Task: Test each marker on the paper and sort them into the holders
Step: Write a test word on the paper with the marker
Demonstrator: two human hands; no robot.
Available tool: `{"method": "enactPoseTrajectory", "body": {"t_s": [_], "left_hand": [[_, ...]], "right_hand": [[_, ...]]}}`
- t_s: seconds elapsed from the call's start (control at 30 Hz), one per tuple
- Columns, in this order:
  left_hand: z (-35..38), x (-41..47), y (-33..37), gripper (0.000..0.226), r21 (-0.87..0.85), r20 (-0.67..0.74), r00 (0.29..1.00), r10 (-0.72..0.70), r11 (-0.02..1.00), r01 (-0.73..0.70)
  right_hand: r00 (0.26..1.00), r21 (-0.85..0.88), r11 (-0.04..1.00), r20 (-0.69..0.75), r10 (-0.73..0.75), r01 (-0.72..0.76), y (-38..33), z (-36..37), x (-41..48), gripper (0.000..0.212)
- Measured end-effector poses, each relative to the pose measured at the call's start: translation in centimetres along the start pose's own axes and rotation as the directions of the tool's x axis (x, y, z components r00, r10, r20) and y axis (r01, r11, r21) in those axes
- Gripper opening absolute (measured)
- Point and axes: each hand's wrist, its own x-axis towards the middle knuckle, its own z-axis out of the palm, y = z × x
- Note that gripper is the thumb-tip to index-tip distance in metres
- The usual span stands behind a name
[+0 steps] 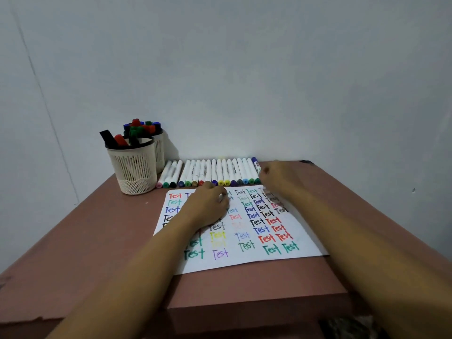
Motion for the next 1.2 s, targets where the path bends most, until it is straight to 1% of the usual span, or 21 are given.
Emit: {"method": "enactPoseTrajectory", "body": {"t_s": [0.07, 0.2, 0.27, 0.33, 0.4, 0.47, 0.6, 0.7, 0.77, 0.83, 0.9, 0.97, 1.03, 1.13, 1.2], "left_hand": [[0.1, 0.1, 0.0, 0.036, 0.008, -0.012, 1.0, 0.009, 1.0, -0.009], [0.5, 0.4, 0.0, 0.036, 0.017, -0.013, 0.999, 0.03, 0.999, -0.03], [0.6, 0.4, 0.1, 0.036, 0.021, -0.014, 0.999, 0.034, 0.999, -0.033], [0.7, 0.4, -0.1, 0.036, 0.031, -0.019, 0.999, 0.033, 0.999, -0.033], [0.7, 0.4, -0.2, 0.036, 0.038, -0.021, 0.999, 0.031, 0.999, -0.03], [0.7, 0.4, -0.4, 0.036, 0.043, -0.015, 1.0, 0.025, 0.999, -0.025], [0.6, 0.3, -0.5, 0.036, 0.044, -0.012, 1.0, 0.023, 0.999, -0.022], [0.4, 0.3, -0.5, 0.036, 0.047, 0.005, 1.0, 0.012, 0.999, -0.012], [0.3, 0.3, -0.5, 0.036, 0.036, 0.005, 1.0, 0.004, 0.999, -0.004], [0.1, 0.1, -0.2, 0.037, 0.002, -0.029, 0.999, 0.014, 1.0, -0.014], [-0.2, 0.0, 0.0, 0.037, -0.047, -0.109, 0.992, 0.061, 0.997, -0.066], [-0.6, -0.2, 0.4, 0.037, -0.072, -0.208, 0.966, 0.153, 0.983, -0.171], [-0.7, -0.5, 1.0, 0.039, -0.051, -0.271, 0.93, 0.247, 0.962, -0.27], [-0.6, -0.9, 1.7, 0.047, 0.008, -0.253, 0.907, 0.335, 0.939, -0.344], [-0.5, -0.8, 2.1, 0.046, 0.05, -0.204, 0.913, 0.354, 0.935, -0.352]], "right_hand": [[0.996, 0.032, 0.997, -0.043, 0.072, -0.071, 0.1, 0.4, 1.5, 0.022], [0.978, 0.011, 0.979, -0.041, 0.204, -0.203, 0.8, 1.8, 3.4, 0.027], [0.97, -0.008, 0.971, -0.032, 0.24, -0.24, 1.0, 2.3, 4.1, 0.025], [0.963, -0.017, 0.963, -0.02, 0.268, -0.269, 0.8, 2.6, 4.6, 0.018], [0.958, 0.003, 0.958, -0.007, 0.286, -0.286, 0.7, 2.8, 4.8, 0.018], [0.95, 0.053, 0.949, -0.016, 0.313, -0.311, 0.7, 2.9, 4.9, 0.016], [0.896, 0.263, 0.883, -0.115, 0.43, -0.39, 0.9, 3.0, 4.6, 0.008], [0.87, 0.375, 0.85, -0.18, 0.458, -0.37, 1.2, 2.2, 3.9, 0.02], [0.884, 0.431, 0.848, -0.201, 0.423, -0.308, 1.5, 1.4, 3.0, 0.022], [0.906, 0.471, 0.848, -0.202, 0.373, -0.244, 1.5, 0.5, 1.7, 0.016], [0.918, 0.542, 0.817, -0.19, 0.347, -0.197, 1.4, -0.6, 0.3, 0.015], [0.932, 0.621, 0.766, -0.154, 0.329, -0.168, 1.1, -1.4, -1.6, 0.015], [0.945, 0.676, 0.722, -0.115, 0.306, -0.151, 0.9, -2.0, -3.7, 0.015], [0.955, 0.761, 0.635, -0.073, 0.289, -0.134, 0.9, -1.8, -6.0, 0.021], [0.953, 0.842, 0.516, -0.009, 0.304, -0.157, 0.9, -1.3, -6.5, 0.025]]}}
